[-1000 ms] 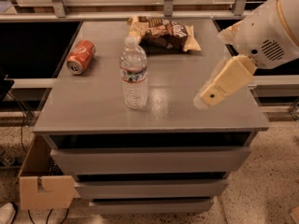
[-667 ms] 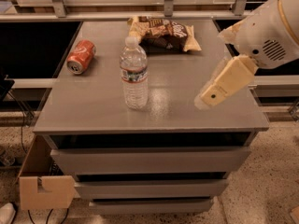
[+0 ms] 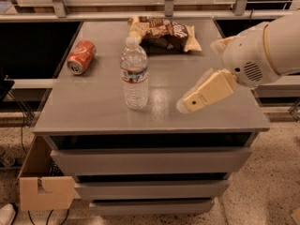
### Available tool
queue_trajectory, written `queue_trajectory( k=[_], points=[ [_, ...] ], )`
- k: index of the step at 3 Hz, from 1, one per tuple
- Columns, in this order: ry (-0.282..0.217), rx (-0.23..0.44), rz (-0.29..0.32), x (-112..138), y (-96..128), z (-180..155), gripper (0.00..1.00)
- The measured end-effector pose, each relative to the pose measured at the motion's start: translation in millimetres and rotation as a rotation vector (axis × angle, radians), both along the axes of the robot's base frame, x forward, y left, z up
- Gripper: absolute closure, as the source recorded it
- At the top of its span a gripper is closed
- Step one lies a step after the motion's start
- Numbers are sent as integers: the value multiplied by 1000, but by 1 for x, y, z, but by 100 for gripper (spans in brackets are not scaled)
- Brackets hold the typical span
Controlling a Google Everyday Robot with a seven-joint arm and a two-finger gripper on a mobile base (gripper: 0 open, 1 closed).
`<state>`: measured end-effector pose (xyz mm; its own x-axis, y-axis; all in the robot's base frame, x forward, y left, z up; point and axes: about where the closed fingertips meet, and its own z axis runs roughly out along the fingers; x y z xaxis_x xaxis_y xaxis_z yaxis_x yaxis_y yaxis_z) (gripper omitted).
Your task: Knock water bottle over
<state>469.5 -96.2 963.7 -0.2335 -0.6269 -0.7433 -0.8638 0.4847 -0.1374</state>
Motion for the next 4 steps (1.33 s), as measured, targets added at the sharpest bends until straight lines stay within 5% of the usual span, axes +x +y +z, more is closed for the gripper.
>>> queue_trajectory(
  k=[2, 4],
  points=[
    [-108, 279, 7, 29, 60, -31, 0],
    [-119, 300, 12, 31, 64, -32, 0]
  ],
)
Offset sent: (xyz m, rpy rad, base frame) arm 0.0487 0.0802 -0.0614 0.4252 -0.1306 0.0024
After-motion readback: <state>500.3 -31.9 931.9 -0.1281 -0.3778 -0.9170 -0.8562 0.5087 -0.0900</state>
